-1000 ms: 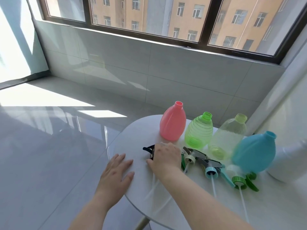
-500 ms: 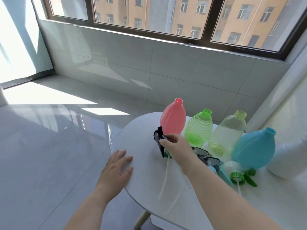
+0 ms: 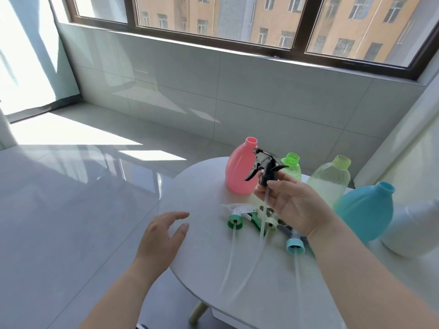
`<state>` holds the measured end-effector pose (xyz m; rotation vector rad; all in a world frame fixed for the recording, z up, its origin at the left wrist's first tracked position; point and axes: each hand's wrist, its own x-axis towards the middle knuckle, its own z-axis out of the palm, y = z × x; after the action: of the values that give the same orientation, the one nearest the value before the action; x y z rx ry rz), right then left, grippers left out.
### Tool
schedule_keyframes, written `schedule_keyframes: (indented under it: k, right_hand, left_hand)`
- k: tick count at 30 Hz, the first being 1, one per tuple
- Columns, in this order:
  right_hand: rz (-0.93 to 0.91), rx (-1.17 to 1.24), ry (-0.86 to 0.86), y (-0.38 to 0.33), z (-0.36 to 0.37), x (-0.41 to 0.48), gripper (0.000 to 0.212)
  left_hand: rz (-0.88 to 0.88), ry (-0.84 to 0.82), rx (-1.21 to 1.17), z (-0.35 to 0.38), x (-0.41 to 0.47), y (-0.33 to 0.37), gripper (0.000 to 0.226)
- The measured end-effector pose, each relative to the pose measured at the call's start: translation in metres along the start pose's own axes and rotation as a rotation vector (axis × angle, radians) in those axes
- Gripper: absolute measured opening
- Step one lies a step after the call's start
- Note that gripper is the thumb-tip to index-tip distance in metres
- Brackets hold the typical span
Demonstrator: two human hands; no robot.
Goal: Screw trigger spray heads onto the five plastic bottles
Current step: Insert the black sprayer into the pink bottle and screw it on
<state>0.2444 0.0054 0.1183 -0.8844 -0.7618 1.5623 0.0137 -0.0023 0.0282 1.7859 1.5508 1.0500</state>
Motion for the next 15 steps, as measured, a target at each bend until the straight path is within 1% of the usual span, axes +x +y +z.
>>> schedule_keyframes:
  k: [3, 6, 8, 12, 15]
  right_hand:
    - [-0.031, 0.009, -0.003, -0.009, -0.01, 0.004, 0.021]
    - [-0.077, 0.026, -0.005, -0.015, -0.019, 0.009, 0.023]
    - [-0.113, 0.026, -0.001, -0.019, -0.025, 0.01, 0.023]
    - [-0.173, 0.022, 0.022, -0.024, -0.036, 0.015, 0.02]
    - [-0.18, -0.005, 0.03, -0.024, -0.042, 0.018, 0.025]
  left_hand:
    - [0.029, -0.016, -0.032, 0.007, 0.02, 0.016, 0.023]
    - [0.047, -0.056, -0.065, 0.022, 0.05, 0.03, 0.033]
    - [0.046, -0.103, -0.078, 0.036, 0.071, 0.038, 0.048]
    - [0.006, -0.172, -0.083, 0.061, 0.105, 0.045, 0.084]
    - [-0.051, -0.224, -0.155, 0.075, 0.122, 0.044, 0.098]
